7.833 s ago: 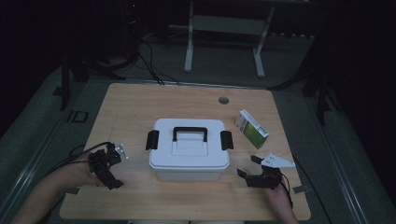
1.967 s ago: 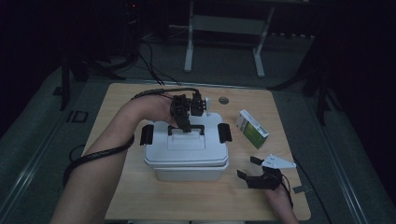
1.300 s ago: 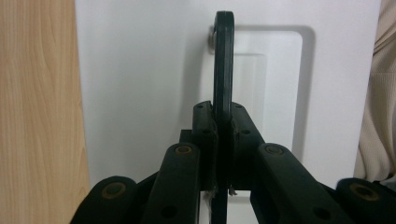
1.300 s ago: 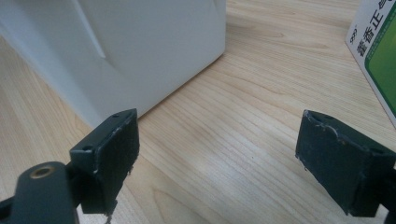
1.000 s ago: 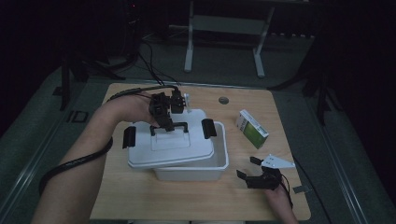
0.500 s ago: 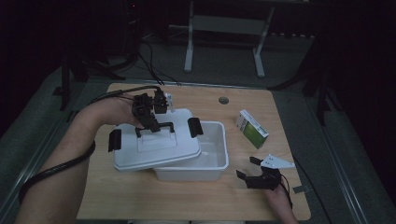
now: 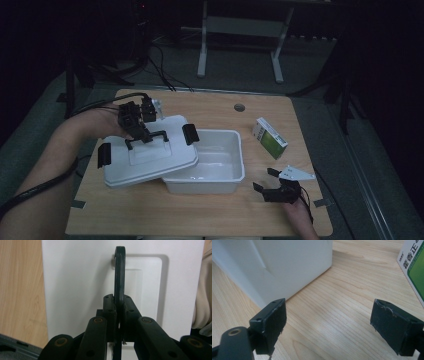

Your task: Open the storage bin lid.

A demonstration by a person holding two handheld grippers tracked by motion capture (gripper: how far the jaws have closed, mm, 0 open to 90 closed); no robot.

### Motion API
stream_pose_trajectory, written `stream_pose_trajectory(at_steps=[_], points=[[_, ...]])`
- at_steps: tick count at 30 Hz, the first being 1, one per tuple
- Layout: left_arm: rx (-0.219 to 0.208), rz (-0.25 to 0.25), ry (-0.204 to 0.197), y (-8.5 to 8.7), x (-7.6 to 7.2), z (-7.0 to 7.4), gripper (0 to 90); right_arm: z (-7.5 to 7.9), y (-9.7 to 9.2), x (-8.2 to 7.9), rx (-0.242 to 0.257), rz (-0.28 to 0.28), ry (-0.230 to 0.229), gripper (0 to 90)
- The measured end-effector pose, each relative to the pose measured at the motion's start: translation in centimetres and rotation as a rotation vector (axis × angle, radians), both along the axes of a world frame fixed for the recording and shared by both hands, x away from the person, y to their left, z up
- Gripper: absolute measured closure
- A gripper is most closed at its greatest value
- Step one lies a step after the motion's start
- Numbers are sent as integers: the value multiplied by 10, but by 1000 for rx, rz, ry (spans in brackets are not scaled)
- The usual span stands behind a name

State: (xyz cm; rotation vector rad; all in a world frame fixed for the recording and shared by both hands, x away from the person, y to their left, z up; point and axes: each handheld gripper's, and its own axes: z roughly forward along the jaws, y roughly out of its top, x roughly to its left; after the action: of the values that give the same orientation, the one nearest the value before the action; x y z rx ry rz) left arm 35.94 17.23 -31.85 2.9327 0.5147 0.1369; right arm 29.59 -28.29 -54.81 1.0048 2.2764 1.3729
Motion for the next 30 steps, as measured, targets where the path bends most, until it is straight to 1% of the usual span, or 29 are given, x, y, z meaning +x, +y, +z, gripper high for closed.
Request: stream_pose_trajectory(at_steps=[2, 7, 10, 12, 14, 15, 16, 18, 19, 20, 21, 22, 24, 25, 27, 28, 30], points=[[1, 15, 1, 8, -2, -1, 838, 0, 1, 0, -4, 0, 1, 133], [-15, 52, -5, 27, -8, -2, 838, 0, 1, 0, -4, -3, 2, 133], [-19, 75, -9, 39, -12, -3, 838, 0, 1, 0, -8, -3, 2, 133], [-14, 89, -5, 47, -15, -6, 838, 0, 1, 0, -9, -5, -1, 133], [-13, 94, -2, 50, -16, -7, 838, 0, 2, 0, -9, -3, -3, 133], [-12, 116, -5, 60, -19, -8, 838, 0, 2, 0, -10, -2, -2, 133], [-13, 121, -3, 64, -20, -8, 838, 0, 3, 0, -15, -2, -1, 133], [-24, 145, -4, 72, -23, -8, 838, 0, 2, 0, -13, -4, -1, 133], [-22, 148, -8, 76, -23, -9, 838, 0, 2, 0, -12, -5, -2, 133], [-22, 148, -8, 76, -23, -9, 837, 0, 2, 0, -12, -5, -2, 133], [-22, 163, -11, 82, -26, -12, 837, 0, 2, 0, -14, -4, -1, 133], [-25, 168, -7, 85, -27, -15, 837, 0, 1, 0, -12, -4, 0, 133], [-15, 181, -10, 90, -29, -20, 837, -1, 2, 0, -13, -5, 1, 133], [-20, 184, -4, 93, -30, -22, 837, 0, 2, 0, -12, -6, 2, 133], [-20, 184, -4, 93, -30, -22, 837, 0, 2, 0, -12, -5, 2, 133], [-28, 204, 3, 101, -32, -29, 837, -1, 2, 0, -14, -5, 1, 133], [-39, 216, 7, 106, -33, -34, 837, -1, 2, 0, -15, -5, 1, 133]])
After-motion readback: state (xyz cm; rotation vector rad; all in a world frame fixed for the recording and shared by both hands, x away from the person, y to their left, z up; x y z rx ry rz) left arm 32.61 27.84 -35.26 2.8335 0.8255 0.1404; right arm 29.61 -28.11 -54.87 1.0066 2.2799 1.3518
